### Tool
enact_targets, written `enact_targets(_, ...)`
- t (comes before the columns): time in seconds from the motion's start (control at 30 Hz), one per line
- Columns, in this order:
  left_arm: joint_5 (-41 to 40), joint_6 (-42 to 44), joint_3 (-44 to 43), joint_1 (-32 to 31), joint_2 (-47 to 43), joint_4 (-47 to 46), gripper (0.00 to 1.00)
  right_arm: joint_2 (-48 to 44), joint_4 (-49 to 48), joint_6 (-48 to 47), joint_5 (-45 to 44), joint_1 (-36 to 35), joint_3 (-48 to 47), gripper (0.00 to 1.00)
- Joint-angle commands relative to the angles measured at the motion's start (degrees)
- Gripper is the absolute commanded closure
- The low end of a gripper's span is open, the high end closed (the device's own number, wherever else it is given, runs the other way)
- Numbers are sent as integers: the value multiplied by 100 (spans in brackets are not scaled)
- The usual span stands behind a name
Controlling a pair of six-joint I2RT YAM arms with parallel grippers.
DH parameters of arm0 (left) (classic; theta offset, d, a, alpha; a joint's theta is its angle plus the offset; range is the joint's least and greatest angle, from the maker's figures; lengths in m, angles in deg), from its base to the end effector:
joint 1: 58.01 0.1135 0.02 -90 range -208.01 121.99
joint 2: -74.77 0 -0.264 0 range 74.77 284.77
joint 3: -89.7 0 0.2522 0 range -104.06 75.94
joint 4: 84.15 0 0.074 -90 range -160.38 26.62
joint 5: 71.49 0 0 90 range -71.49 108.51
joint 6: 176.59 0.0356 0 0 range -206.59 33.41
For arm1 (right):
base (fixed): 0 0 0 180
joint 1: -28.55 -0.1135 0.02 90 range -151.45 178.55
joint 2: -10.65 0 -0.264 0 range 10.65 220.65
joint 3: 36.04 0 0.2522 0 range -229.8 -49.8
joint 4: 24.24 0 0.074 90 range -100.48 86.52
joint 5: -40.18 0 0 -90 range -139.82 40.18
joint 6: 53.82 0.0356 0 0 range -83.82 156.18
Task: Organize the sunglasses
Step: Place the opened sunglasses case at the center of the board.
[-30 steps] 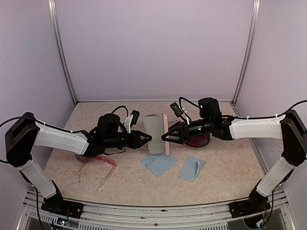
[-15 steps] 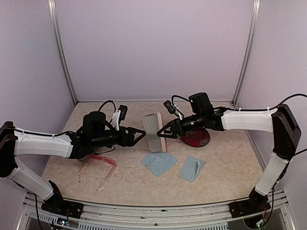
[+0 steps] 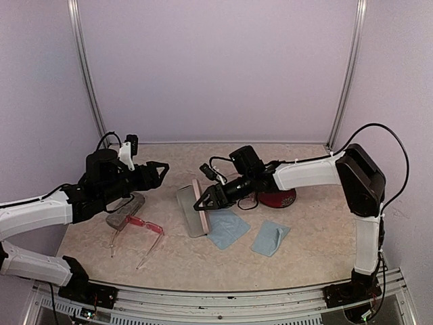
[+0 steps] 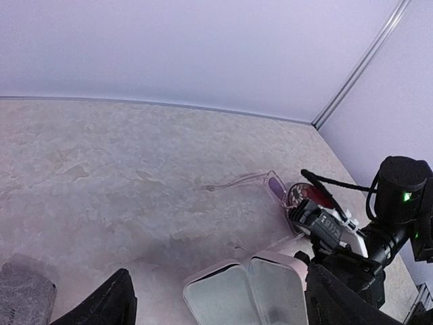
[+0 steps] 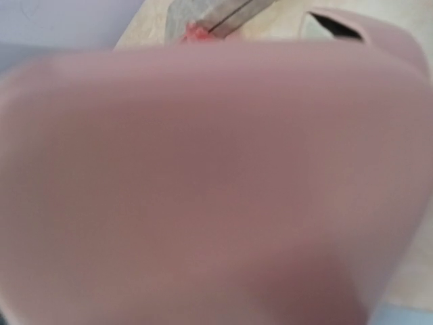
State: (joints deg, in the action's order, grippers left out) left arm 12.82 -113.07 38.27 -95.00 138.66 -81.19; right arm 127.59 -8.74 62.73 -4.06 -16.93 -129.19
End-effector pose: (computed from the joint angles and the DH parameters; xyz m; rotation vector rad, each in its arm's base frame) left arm 0.2062 -0.1509 0.2670 0.1020 1.8911 -0.6781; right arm 0.2951 0.3365 0.1845 -0.8838 2.3297 1.5148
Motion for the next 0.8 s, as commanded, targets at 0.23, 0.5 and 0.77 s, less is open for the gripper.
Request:
enact_targets(0.23, -641, -398, 402, 70, -532, 382, 16, 1022, -1405, 1762, 449, -22, -697, 56)
enact_targets(0.5, -768, -358, 411, 76, -721, 437, 15, 1574, -1637, 2414, 638, 95, -1109, 46)
enact_targets(0.77, -780, -337, 367, 72, -752, 448, 15, 1699, -1589, 2481, 611, 267, -1157, 29)
